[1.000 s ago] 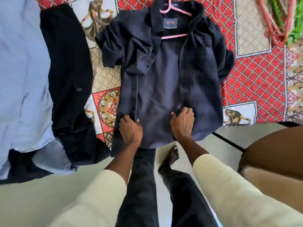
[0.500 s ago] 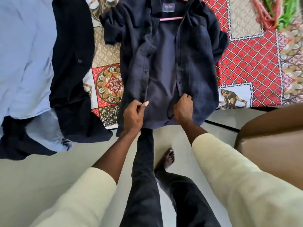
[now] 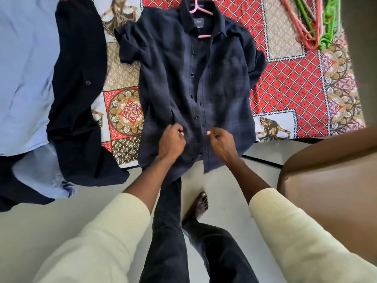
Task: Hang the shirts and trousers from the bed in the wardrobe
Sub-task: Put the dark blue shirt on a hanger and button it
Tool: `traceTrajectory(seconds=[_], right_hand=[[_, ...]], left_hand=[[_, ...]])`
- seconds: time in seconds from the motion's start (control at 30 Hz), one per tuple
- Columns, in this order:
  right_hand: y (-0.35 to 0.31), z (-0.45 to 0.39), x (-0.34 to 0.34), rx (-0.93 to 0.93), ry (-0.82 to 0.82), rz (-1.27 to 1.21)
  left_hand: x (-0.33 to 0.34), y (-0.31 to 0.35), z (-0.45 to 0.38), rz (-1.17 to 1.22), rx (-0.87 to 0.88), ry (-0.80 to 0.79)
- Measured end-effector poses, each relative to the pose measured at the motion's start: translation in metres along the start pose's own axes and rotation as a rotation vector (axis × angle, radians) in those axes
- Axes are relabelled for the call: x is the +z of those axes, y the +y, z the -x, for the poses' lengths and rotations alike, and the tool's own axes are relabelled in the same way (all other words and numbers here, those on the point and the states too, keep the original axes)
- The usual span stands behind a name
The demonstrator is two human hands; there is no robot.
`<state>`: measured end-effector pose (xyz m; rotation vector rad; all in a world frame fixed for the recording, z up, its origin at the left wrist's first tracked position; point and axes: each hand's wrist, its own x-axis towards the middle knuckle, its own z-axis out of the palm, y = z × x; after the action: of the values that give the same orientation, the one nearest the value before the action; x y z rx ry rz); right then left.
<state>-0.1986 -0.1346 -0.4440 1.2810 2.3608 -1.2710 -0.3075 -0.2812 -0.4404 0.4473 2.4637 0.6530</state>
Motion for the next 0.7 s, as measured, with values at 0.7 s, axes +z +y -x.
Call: traceTrajectory(seconds=[0.7], right_hand=[[-0.153, -0.245, -0.030, 0.145, 0.501, -0.329]], left_hand=[[-0.056, 0.100, -0.297, 0.109, 0.326, 0.213]])
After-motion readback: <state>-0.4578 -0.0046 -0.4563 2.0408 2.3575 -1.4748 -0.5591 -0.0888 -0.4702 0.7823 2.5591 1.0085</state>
